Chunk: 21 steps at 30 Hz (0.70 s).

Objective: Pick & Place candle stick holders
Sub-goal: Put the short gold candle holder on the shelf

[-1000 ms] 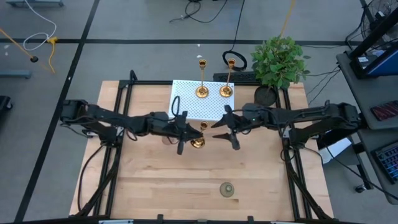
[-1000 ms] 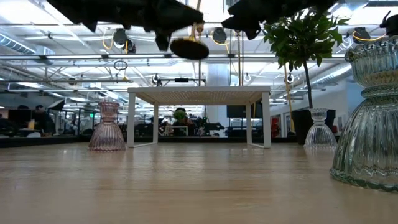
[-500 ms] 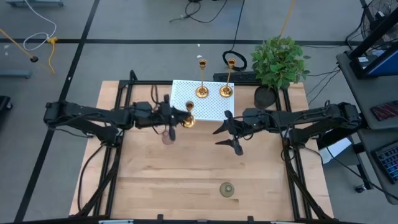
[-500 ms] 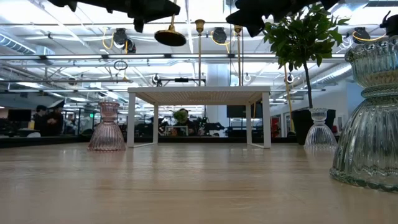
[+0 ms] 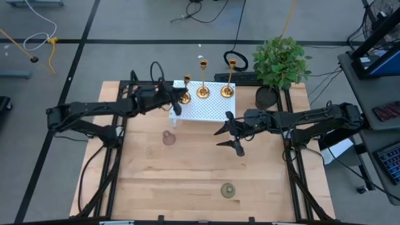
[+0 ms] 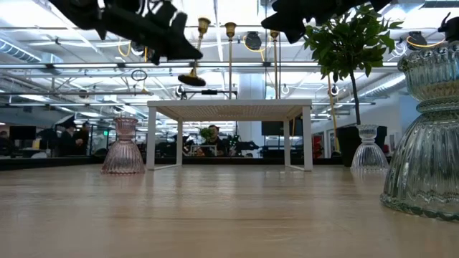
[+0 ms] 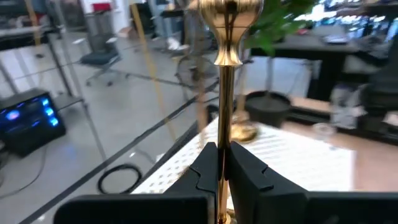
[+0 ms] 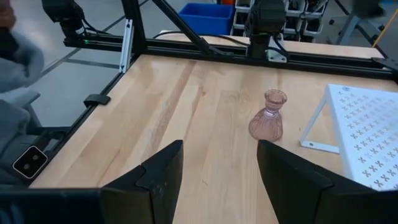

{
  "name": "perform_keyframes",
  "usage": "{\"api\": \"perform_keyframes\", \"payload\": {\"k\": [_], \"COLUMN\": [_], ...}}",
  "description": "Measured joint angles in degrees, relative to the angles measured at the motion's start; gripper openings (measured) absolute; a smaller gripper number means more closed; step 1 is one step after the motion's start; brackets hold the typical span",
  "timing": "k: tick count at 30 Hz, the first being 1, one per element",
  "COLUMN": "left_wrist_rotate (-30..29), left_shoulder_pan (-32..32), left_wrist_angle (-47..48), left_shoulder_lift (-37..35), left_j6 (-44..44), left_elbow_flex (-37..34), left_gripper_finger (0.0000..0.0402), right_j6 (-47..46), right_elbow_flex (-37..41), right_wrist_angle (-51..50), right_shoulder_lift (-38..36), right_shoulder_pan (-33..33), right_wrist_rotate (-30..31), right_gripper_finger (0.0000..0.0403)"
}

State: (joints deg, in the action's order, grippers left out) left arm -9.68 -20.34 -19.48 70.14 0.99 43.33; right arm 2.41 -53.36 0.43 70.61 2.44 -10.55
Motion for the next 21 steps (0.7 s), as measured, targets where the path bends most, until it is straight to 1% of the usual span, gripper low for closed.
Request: {"api": "perform_keyframes", "payload": {"k": [4,9,15,21], "left_wrist_rotate": [0.1,0.2,0.8,0.8], "left_shoulder_pan": [-3.9,-7.4,-9.0,-9.3], "left_wrist_angle": [-1.5,-2.0,-5.3,-5.3], "left_shoulder_lift": [3.2,6.6,9.7,10.8], "left_j6": [-1.4,-2.3,-2.6,-2.7], "left_elbow_flex": [0.0,0.0,0.0,0.0], "left_gripper_finger": [0.0015,0.0015,0.0015,0.0015], "right_j6": [0.0,0.0,0.0,0.0], "right_elbow_flex": [0.0,0.0,0.0,0.0], "right_wrist_angle": [-0.1,-1.0,-1.6,-1.6], "right_shoulder_lift": [0.0,0.0,0.0,0.0], "right_shoulder_pan": [0.0,0.0,0.0,0.0], "right_wrist_rotate": [0.0,0.0,0.0,0.0], "right_gripper_finger": [0.0197,0.0197,0.0196,0.0196]}}
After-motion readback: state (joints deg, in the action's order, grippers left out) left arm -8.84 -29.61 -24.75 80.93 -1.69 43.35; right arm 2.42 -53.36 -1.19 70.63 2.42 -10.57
